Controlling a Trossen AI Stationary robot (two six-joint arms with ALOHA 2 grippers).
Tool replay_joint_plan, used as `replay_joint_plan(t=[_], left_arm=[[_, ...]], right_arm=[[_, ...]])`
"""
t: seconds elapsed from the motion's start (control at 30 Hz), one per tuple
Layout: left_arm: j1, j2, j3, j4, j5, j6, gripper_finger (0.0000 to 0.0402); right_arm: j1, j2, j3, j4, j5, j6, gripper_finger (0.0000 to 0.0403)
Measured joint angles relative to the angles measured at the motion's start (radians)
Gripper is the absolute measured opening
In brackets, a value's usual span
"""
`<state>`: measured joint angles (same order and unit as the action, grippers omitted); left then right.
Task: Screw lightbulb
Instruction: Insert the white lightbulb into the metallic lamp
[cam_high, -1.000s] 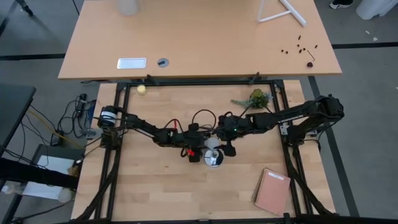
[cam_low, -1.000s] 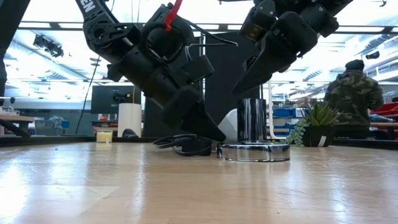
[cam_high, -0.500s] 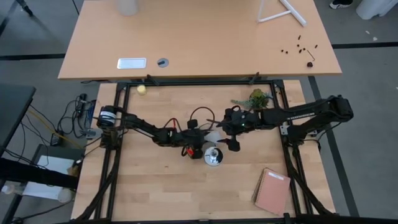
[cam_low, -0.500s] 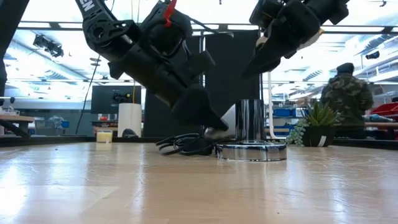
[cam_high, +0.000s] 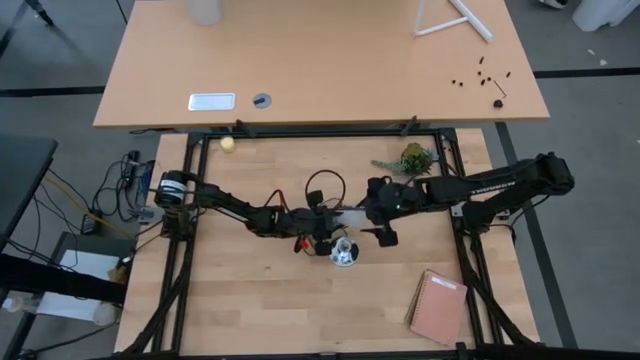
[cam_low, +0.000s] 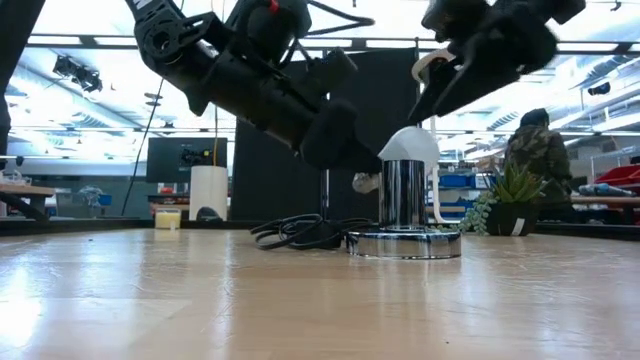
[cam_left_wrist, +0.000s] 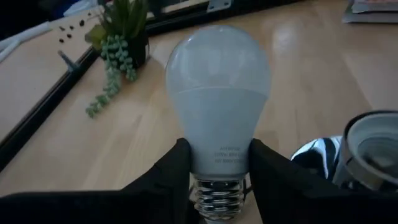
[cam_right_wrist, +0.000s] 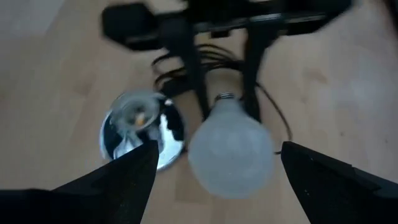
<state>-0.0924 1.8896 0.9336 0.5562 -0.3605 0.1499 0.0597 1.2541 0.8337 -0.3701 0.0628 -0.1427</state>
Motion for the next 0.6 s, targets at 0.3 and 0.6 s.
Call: replay_joint_plan(t=[0.3,0.6], left_arm=[[-0.001,0.0,0.063,-0.01,0.066,-0.002,0.0143],[-0.001,-0.02,0.112,-0.053,0.094,-0.077,0.0143]], right_arm=[[0.094,-0.038,0.042,-0.112,0.164,-0.3,0.0348],[0.163,-0.062,0.046,-0.161,0.228,-0.337,0.0362]])
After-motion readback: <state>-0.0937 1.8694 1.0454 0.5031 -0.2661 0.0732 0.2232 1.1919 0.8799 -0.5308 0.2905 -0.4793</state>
